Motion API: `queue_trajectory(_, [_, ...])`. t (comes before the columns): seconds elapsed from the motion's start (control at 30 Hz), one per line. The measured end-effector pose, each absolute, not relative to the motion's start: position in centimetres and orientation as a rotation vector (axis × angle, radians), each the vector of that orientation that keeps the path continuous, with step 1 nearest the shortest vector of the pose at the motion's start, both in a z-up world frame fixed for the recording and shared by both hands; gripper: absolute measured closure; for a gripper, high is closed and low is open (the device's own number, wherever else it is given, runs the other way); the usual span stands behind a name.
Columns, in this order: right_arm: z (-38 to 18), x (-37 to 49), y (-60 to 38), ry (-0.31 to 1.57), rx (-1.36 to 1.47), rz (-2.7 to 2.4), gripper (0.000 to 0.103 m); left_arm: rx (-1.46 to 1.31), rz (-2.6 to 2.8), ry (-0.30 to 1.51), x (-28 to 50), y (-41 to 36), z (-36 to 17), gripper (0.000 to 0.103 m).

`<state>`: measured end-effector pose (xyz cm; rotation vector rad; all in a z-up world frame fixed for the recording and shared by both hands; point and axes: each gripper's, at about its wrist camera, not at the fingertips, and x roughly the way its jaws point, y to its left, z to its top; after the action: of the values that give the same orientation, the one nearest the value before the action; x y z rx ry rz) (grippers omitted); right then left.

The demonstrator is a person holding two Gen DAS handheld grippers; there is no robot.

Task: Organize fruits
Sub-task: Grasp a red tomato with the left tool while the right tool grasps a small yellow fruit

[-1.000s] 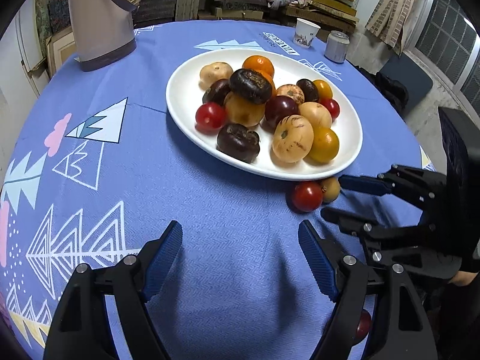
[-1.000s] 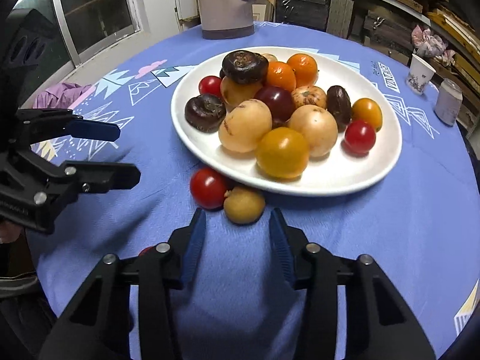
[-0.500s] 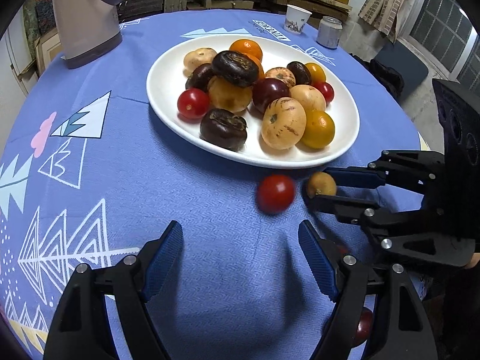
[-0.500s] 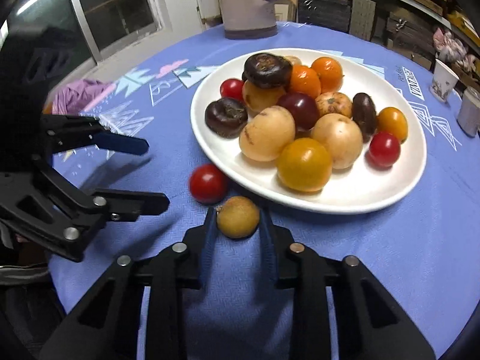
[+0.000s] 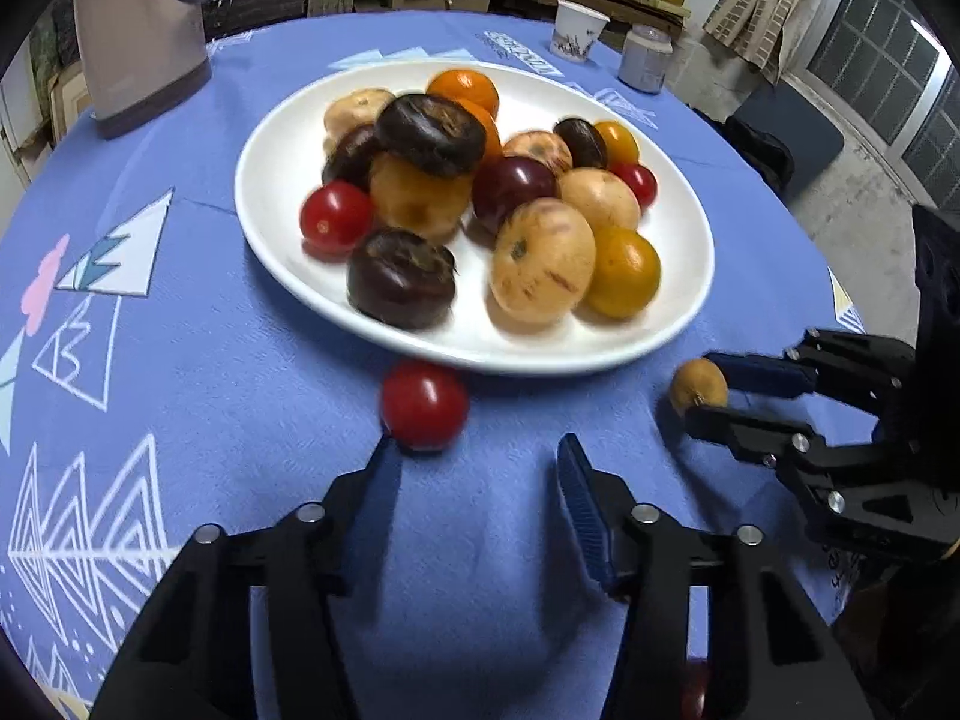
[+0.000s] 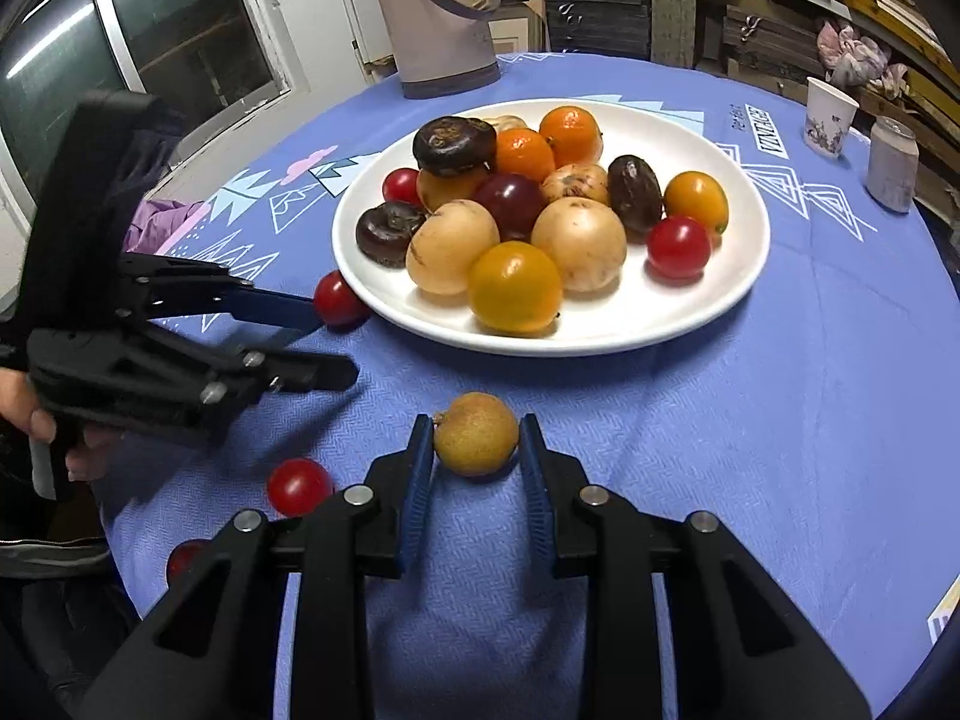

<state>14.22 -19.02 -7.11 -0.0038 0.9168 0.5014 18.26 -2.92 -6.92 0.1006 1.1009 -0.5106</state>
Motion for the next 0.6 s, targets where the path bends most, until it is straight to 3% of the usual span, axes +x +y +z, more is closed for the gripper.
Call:
queue_trajectory(0.1, [-7.1, 14.2, -18.9, 0.912, 0.002, 0.506, 0.075, 0.1, -0.502, 1.097, 18.6, -2.7, -6.9, 0.054])
queue_trajectory(0.27, [-7.2, 14.2, -18.9, 0.913, 0.006, 0.51, 0.074, 0.083, -0.488, 1.095, 19.2, -1.7, -6.9, 0.07])
queue_trajectory(0.6, [-6.7, 13.8, -19.0, 0.907, 0.007, 0.504, 0.074, 0.111, -0.435, 1.051, 20.4, -1.9, -6.8, 0.074])
